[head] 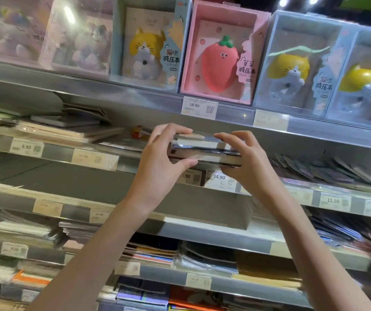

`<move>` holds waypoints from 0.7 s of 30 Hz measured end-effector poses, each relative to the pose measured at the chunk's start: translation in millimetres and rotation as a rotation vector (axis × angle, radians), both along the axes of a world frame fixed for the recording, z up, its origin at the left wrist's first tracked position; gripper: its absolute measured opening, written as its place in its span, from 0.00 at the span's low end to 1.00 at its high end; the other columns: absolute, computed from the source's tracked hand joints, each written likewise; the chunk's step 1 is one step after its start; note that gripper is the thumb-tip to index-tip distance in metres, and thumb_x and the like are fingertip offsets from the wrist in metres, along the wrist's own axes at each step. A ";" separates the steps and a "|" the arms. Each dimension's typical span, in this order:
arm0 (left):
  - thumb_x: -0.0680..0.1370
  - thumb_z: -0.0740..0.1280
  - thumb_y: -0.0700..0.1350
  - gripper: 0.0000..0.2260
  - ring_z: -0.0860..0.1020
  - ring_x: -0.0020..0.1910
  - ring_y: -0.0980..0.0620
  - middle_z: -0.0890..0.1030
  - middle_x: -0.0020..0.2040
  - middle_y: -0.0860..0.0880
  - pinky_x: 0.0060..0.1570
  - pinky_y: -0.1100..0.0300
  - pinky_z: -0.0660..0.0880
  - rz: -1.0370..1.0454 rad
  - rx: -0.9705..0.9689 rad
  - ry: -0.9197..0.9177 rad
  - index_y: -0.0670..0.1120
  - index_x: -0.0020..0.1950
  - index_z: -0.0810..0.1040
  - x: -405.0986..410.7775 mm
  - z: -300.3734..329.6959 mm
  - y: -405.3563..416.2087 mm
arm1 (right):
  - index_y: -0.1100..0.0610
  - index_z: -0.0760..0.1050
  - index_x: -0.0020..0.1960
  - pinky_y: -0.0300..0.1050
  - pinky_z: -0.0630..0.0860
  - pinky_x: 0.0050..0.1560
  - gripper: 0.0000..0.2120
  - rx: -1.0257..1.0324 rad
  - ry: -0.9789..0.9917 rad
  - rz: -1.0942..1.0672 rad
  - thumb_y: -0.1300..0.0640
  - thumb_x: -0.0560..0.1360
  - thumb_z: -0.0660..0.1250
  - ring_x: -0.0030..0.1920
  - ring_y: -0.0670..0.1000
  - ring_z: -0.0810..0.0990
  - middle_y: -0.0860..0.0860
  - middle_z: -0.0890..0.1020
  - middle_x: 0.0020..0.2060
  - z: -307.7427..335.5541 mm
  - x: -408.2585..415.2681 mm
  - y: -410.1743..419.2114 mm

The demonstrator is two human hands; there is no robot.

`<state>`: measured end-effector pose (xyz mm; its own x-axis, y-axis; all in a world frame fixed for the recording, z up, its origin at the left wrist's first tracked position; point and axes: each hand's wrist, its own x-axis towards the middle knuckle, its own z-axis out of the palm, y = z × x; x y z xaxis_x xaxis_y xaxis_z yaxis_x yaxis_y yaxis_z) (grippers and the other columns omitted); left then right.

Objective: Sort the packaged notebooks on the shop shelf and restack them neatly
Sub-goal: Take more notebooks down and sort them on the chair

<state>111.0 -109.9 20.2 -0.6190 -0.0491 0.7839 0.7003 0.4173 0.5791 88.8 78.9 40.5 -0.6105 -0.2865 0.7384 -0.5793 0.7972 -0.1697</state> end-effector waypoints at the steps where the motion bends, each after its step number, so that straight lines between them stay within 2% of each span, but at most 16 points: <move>1: 0.68 0.75 0.42 0.20 0.70 0.53 0.65 0.70 0.53 0.61 0.52 0.78 0.64 -0.002 -0.011 -0.004 0.57 0.54 0.73 9.9 4.4 -4.5 | 0.51 0.71 0.67 0.34 0.68 0.55 0.31 0.004 0.010 -0.002 0.65 0.67 0.74 0.50 0.46 0.72 0.51 0.70 0.60 3.3 9.9 -3.2; 7: 0.66 0.76 0.43 0.21 0.74 0.54 0.57 0.75 0.55 0.56 0.56 0.59 0.72 -0.067 -0.046 -0.080 0.59 0.52 0.72 60.2 24.1 -34.9 | 0.51 0.70 0.68 0.23 0.61 0.51 0.29 0.028 -0.047 -0.021 0.62 0.70 0.73 0.47 0.38 0.67 0.47 0.69 0.54 21.2 68.7 -27.6; 9: 0.66 0.77 0.42 0.22 0.76 0.50 0.60 0.75 0.53 0.56 0.54 0.63 0.73 -0.092 -0.091 -0.103 0.59 0.52 0.72 72.5 26.3 -46.7 | 0.51 0.69 0.69 0.22 0.61 0.50 0.29 0.053 -0.092 -0.033 0.62 0.70 0.72 0.46 0.38 0.67 0.47 0.69 0.53 25.0 86.9 -35.6; 12: 0.66 0.76 0.39 0.22 0.73 0.43 0.73 0.75 0.49 0.61 0.41 0.79 0.68 -0.113 -0.166 -0.160 0.57 0.53 0.72 84.7 22.6 -62.8 | 0.51 0.67 0.70 0.26 0.61 0.49 0.30 0.109 -0.190 -0.069 0.60 0.71 0.72 0.48 0.45 0.70 0.47 0.69 0.52 23.1 106.0 -47.4; 14: 0.67 0.75 0.38 0.21 0.71 0.39 0.78 0.73 0.46 0.63 0.36 0.82 0.65 -0.139 -0.185 -0.218 0.55 0.53 0.72 88.6 13.2 -70.8 | 0.50 0.67 0.70 0.27 0.62 0.47 0.30 0.130 -0.269 -0.088 0.59 0.71 0.72 0.47 0.47 0.71 0.48 0.69 0.51 16.1 110.9 -55.5; 18: 0.68 0.75 0.38 0.19 0.75 0.39 0.72 0.76 0.45 0.61 0.33 0.80 0.68 -0.196 -0.181 -0.383 0.53 0.53 0.72 87.1 -21.3 -84.6 | 0.47 0.66 0.70 0.32 0.68 0.50 0.30 0.147 -0.469 -0.104 0.58 0.71 0.72 0.49 0.47 0.73 0.48 0.71 0.56 -18.8 107.4 -68.0; 21: 0.68 0.75 0.40 0.18 0.76 0.41 0.67 0.76 0.45 0.60 0.34 0.75 0.71 -0.206 -0.228 -0.493 0.53 0.51 0.73 79.1 -59.5 -94.2 | 0.47 0.64 0.71 0.35 0.68 0.49 0.31 0.163 -0.611 -0.101 0.57 0.71 0.72 0.51 0.47 0.73 0.48 0.70 0.57 -61.9 99.0 -73.9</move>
